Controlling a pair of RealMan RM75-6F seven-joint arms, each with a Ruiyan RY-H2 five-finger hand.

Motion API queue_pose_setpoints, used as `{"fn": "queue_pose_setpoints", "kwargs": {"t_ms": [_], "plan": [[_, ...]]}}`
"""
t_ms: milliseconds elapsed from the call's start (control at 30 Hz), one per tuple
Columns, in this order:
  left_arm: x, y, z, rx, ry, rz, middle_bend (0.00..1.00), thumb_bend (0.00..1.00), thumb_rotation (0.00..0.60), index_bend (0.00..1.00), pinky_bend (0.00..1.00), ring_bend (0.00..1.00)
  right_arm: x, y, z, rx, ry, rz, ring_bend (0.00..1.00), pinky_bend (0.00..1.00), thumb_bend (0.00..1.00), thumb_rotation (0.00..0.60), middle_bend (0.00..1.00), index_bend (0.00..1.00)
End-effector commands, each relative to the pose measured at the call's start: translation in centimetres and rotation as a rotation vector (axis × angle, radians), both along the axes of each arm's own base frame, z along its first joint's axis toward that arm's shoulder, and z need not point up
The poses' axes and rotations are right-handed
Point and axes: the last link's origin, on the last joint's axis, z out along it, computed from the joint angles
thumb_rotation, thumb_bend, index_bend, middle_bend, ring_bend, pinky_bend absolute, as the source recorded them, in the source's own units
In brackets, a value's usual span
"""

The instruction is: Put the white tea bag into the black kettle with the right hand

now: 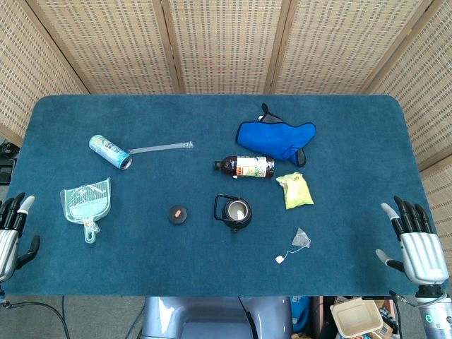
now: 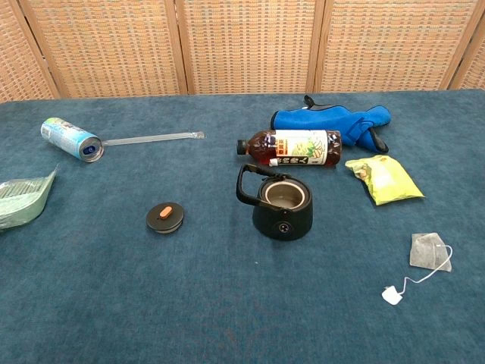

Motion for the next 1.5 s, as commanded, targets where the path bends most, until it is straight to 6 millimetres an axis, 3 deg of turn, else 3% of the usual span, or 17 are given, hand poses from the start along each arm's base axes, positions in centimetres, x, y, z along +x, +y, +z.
{"fn": "queue_pose_setpoints", "kwargs": {"t_ms": [33,1067,1500], "plan": [[0.0,0.0,0.0,-0.001,0.0,-0.001,0.0,0.48,0.6,0.0,0.0,0.0,0.0,0.0,0.0,-0.001,0.0,-0.001,0.0,0.0,0.25,0.584,0.0,0.0],[0.1,0.0,0.3,-0.009,-0.001,-0.001,0.0,0.48,0.6,0.0,0.0,0.0,0.2,-0.3,-0.1,0.004,-0.027,0.03,0.0,0.0,0.25,0.598,0.0,0.0],[0.4,0.3,1.4,-0.009,0.004,-0.015,0.0,0.48,0.6,0.03,0.0,0.0,3.4,-2.4,0.0,0.13,-0.12,0.261,0.0,0.02,0.25,0.6,0.08,0.04]]}}
